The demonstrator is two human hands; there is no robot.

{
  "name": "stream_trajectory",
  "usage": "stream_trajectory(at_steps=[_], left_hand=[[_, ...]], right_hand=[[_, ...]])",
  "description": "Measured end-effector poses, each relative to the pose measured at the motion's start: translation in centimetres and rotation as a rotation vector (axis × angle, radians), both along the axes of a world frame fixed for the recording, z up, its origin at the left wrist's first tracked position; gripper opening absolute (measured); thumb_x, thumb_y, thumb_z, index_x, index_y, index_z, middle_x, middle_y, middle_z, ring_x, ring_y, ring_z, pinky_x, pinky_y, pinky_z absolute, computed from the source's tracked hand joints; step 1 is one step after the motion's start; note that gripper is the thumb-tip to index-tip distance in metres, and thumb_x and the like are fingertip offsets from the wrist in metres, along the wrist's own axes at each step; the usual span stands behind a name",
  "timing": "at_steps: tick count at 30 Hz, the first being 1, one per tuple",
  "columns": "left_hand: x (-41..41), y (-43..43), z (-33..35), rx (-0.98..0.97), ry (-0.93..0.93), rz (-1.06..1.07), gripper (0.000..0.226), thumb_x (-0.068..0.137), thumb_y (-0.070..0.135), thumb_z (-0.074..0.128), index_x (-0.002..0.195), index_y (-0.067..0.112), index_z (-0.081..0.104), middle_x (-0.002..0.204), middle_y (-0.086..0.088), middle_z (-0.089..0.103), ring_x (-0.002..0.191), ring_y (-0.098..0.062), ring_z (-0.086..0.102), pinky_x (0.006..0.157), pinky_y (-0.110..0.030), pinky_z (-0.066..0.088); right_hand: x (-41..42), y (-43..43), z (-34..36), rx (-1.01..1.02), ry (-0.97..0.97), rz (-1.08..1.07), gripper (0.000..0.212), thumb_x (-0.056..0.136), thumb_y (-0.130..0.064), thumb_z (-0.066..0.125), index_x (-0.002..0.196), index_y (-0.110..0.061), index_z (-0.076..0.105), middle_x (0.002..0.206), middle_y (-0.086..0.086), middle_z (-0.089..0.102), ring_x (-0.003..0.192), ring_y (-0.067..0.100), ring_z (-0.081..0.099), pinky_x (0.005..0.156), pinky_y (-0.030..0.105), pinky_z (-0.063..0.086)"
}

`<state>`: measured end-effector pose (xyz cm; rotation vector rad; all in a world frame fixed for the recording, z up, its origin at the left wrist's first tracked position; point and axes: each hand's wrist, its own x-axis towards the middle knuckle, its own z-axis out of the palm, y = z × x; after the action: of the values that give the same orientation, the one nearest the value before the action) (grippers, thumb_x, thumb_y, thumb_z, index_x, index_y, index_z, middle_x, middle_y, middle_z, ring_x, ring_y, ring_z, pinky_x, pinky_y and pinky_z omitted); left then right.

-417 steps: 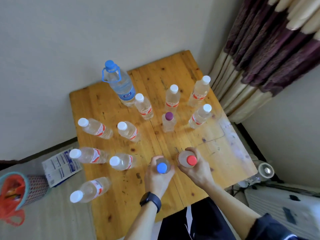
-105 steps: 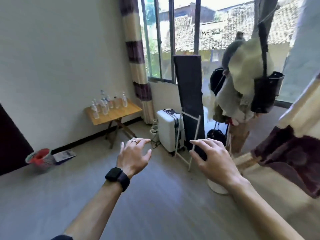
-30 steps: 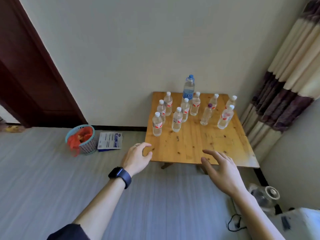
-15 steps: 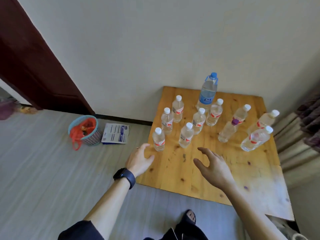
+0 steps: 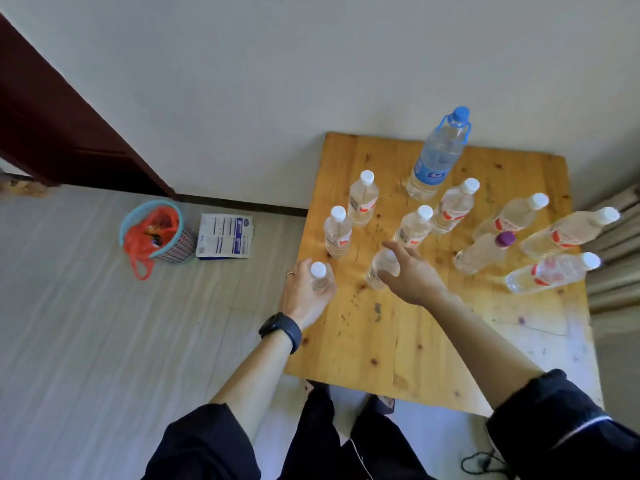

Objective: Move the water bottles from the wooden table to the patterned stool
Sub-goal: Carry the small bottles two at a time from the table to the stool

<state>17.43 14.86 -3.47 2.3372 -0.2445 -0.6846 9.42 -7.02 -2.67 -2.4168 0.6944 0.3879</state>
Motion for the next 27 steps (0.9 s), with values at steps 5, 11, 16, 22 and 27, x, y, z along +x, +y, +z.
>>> stream_trajectory(at_steps=[5, 11, 16, 22, 27], left_hand=[[1.8, -0.2, -1.5, -0.048, 0.029, -0.061, 0.044, 0.085, 0.048, 0.068, 0.124, 0.034, 0.052, 0.123, 0.0, 0.059, 0.1, -0.019, 0.062, 0.079, -0.035, 0.055], [3.8, 0.5, -1.0, -0.145, 0.023, -0.187, 0.014, 0.092, 0.026, 0.068, 0.105, 0.026, 0.063, 0.099, 0.011, 0.062, 0.084, -0.004, 0.057, 0.062, -0.006, 0.039], [3.8, 2.2, -1.3, -0.115, 0.059, -0.306, 0.03, 0.091, 0.036, 0.069, 0.12, 0.033, 0.062, 0.114, 0.008, 0.066, 0.105, -0.013, 0.056, 0.087, -0.032, 0.048], [1.5, 2.8, -2.0, -0.058, 0.021, -0.45, 0.032, 0.088, 0.043, 0.07, 0.118, 0.035, 0.062, 0.12, 0.007, 0.064, 0.107, -0.015, 0.058, 0.083, -0.034, 0.05], [-0.9, 3.0, -2.0, -0.097, -0.025, -0.382, 0.025, 0.085, 0.046, 0.073, 0.106, 0.046, 0.059, 0.113, 0.015, 0.058, 0.104, -0.007, 0.054, 0.077, -0.027, 0.048]], right_hand=[[0.5, 1.1, -1.6, -0.111, -0.106, -0.083, 0.041, 0.096, -0.028, 0.053, 0.136, -0.031, 0.044, 0.135, 0.007, 0.056, 0.11, 0.038, 0.057, 0.084, 0.039, 0.047], [-0.4, 1.8, -1.4, -0.208, -0.145, -0.171, 0.039, 0.09, -0.03, 0.068, 0.124, -0.011, 0.061, 0.11, 0.014, 0.064, 0.105, 0.038, 0.055, 0.079, 0.038, 0.044], [-3.0, 4.9, -0.7, -0.185, -0.244, -0.349, 0.035, 0.087, -0.037, 0.072, 0.114, -0.015, 0.064, 0.103, 0.004, 0.059, 0.083, 0.027, 0.063, 0.066, 0.033, 0.046], [-4.9, 9.0, -1.8, -0.088, -0.218, -0.397, 0.032, 0.085, -0.037, 0.074, 0.107, -0.015, 0.063, 0.1, 0.001, 0.056, 0.078, 0.027, 0.063, 0.065, 0.036, 0.05], [-6.0, 11.3, -3.2, -0.04, -0.234, -0.404, 0.034, 0.082, -0.037, 0.075, 0.105, -0.016, 0.06, 0.102, -0.001, 0.053, 0.076, 0.027, 0.062, 0.059, 0.035, 0.049]])
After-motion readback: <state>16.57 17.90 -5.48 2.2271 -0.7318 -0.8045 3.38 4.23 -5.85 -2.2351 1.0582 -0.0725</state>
